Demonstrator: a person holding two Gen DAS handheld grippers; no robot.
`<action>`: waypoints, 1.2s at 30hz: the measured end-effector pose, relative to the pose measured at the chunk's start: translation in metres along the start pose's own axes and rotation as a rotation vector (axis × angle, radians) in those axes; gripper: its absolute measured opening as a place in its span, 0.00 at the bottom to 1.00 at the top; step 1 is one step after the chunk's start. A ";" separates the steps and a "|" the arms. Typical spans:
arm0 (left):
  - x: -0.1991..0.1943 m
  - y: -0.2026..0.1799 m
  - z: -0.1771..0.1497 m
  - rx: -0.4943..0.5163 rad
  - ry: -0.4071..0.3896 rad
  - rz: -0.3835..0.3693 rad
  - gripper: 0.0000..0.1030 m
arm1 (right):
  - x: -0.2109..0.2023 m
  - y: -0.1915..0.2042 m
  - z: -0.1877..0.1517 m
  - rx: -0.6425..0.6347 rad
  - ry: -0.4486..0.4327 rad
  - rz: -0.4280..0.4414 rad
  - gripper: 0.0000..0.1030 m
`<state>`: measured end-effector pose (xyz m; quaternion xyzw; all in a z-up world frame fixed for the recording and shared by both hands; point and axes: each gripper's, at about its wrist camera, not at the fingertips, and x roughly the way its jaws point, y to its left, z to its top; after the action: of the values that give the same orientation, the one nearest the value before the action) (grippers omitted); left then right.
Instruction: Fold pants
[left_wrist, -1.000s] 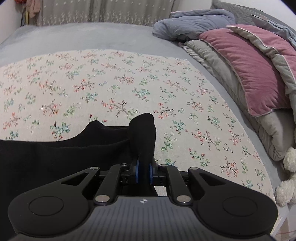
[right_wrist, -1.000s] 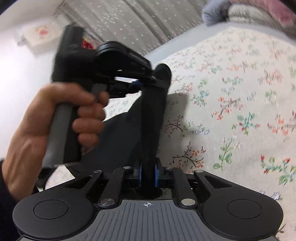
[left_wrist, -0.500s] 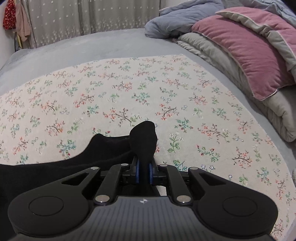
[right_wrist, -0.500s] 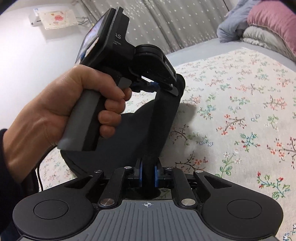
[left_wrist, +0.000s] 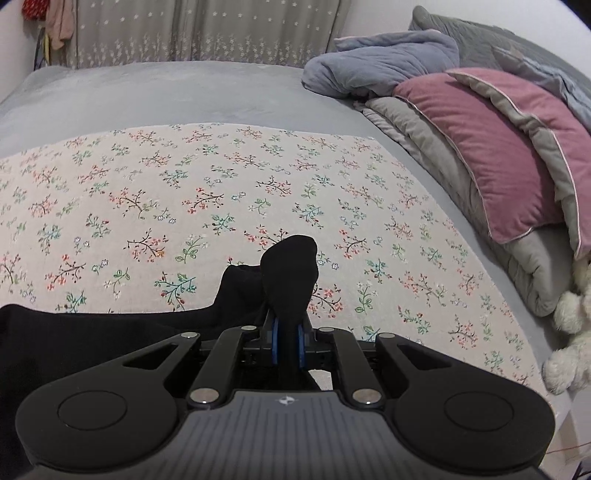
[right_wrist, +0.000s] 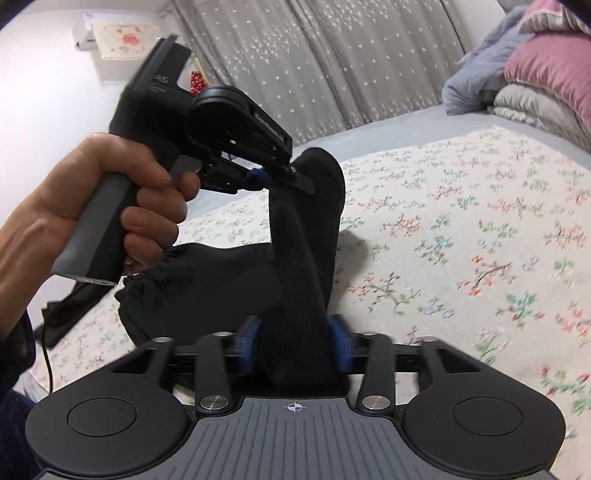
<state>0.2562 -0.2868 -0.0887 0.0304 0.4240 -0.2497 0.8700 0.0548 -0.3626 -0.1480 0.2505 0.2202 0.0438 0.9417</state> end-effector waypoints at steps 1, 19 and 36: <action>-0.001 0.001 0.000 -0.009 0.001 -0.008 0.05 | 0.000 0.001 -0.003 0.025 -0.005 -0.006 0.50; -0.004 0.002 0.004 -0.076 0.004 -0.022 0.05 | 0.026 0.000 -0.039 0.262 0.002 -0.172 0.17; -0.024 0.026 0.011 -0.063 -0.051 -0.052 0.05 | 0.012 0.075 -0.043 -0.286 -0.147 -0.247 0.15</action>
<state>0.2641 -0.2575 -0.0675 -0.0144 0.4101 -0.2594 0.8742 0.0484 -0.2754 -0.1493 0.0878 0.1716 -0.0596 0.9794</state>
